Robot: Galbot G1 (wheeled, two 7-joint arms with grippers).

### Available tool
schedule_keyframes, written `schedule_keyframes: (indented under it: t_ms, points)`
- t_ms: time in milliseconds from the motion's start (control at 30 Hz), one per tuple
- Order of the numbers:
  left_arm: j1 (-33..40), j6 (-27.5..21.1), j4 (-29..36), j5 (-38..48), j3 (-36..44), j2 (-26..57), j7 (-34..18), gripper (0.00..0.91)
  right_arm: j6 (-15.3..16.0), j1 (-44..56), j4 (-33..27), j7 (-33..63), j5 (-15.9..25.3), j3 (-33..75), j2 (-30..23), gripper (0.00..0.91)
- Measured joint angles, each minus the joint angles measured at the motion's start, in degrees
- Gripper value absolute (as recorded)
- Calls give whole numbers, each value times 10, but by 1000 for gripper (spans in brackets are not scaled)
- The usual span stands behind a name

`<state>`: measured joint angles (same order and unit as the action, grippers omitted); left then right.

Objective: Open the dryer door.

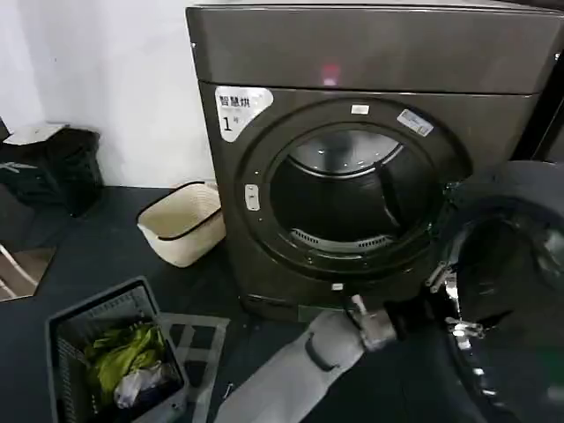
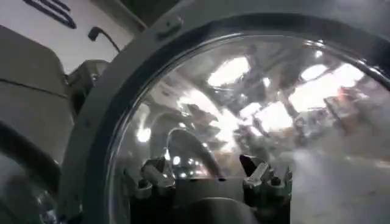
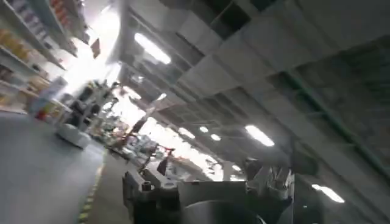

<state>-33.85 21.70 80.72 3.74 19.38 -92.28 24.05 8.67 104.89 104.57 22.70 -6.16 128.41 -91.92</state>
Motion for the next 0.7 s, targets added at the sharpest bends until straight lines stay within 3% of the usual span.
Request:
schedule_keyframes:
  t_ms: [267,700]
  points:
    - [25,-7,-51,-12,4,1,-5,907,0,-3,-23,15,31,13,-3,907]
    - [55,-20,-126,-12,-2,1,-10,907,-20,-4,-22,15,41,16,-2,907]
